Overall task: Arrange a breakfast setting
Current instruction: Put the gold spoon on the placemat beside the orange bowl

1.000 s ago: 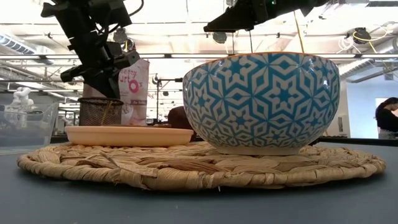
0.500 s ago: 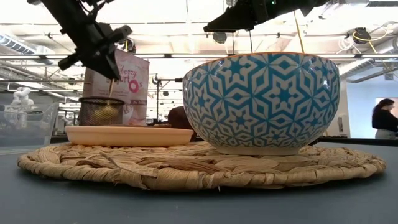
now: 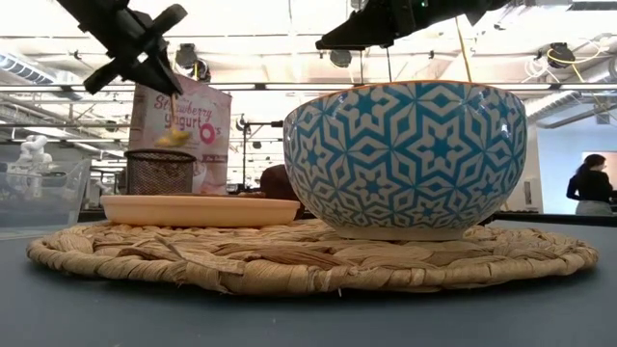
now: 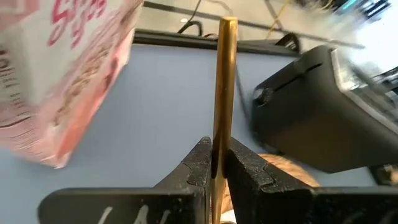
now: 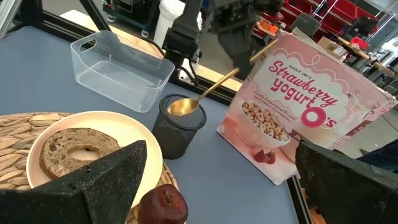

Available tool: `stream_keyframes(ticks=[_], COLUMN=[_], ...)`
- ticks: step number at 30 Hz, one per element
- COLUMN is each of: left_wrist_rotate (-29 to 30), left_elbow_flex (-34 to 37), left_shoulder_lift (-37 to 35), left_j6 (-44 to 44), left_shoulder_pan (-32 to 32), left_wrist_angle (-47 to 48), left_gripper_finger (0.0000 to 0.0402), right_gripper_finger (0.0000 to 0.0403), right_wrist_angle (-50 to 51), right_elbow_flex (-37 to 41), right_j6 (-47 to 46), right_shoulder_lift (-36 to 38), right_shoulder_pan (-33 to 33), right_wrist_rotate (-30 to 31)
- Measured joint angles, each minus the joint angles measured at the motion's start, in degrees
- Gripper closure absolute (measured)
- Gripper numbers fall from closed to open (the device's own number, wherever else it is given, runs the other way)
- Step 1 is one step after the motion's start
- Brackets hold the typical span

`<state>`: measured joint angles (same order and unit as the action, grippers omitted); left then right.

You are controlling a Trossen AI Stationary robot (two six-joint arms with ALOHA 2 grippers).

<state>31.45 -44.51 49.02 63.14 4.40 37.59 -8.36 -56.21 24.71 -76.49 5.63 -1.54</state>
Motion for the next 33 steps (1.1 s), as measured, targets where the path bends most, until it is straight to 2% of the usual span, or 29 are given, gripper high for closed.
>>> stream_keyframes(ticks=[15, 27, 33], left_wrist_rotate=[-0.1, -0.1, -0.3], left_elbow_flex=[0.0, 0.0, 0.0], left_shoulder_lift=[-0.4, -0.4, -0.4], left_j6=[-6.6, -10.5, -11.4], left_shoulder_pan=[0.0, 0.0, 0.0], left_wrist_angle=[-18.9, -28.2, -32.9], left_gripper_finger=[0.0364, 0.0365, 0.0365], right_gripper_finger=[0.0005, 0.0005, 0.0005], right_wrist_angle=[0.0, 0.1, -0.4], right_elbow_flex=[0.0, 0.0, 3.1], right_j6=[0.0, -6.3, -7.5], right_shoulder_lift=[0.0, 0.0, 0.0], right_shoulder_pan=[0.0, 0.0, 0.0], right_wrist_rotate=[0.0, 0.0, 0.0])
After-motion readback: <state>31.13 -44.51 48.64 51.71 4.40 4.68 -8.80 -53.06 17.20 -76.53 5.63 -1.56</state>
